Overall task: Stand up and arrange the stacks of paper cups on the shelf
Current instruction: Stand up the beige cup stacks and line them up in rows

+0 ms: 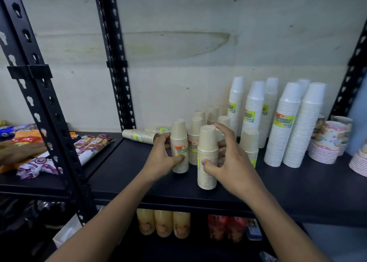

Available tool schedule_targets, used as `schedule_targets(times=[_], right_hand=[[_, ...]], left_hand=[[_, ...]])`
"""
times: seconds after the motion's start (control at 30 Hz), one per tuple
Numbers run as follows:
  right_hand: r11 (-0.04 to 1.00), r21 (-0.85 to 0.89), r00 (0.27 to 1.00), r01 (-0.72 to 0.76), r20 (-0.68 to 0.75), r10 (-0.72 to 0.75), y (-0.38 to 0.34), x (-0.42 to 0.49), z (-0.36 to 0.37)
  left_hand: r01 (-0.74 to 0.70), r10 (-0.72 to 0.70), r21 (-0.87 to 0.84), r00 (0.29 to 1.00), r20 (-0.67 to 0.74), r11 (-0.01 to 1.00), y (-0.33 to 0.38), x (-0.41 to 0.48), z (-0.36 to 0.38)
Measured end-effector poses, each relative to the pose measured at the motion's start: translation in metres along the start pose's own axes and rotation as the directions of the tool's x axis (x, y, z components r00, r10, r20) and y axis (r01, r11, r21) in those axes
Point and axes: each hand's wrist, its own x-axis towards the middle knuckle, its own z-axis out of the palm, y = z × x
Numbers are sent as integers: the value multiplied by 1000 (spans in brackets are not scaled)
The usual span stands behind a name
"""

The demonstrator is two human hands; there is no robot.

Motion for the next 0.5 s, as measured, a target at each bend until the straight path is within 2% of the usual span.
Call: schedule_targets(times=[0.33,0.5], right_hand=[[988,-37,986,-148,-87,144,30,-24,2],[990,-37,985,-137,-109,133,35,-30,9]], left_hand=[[3,-1,-63,1000,31,998,2,-17,18],[20,-18,-93,999,27,995,-2,-18,22]])
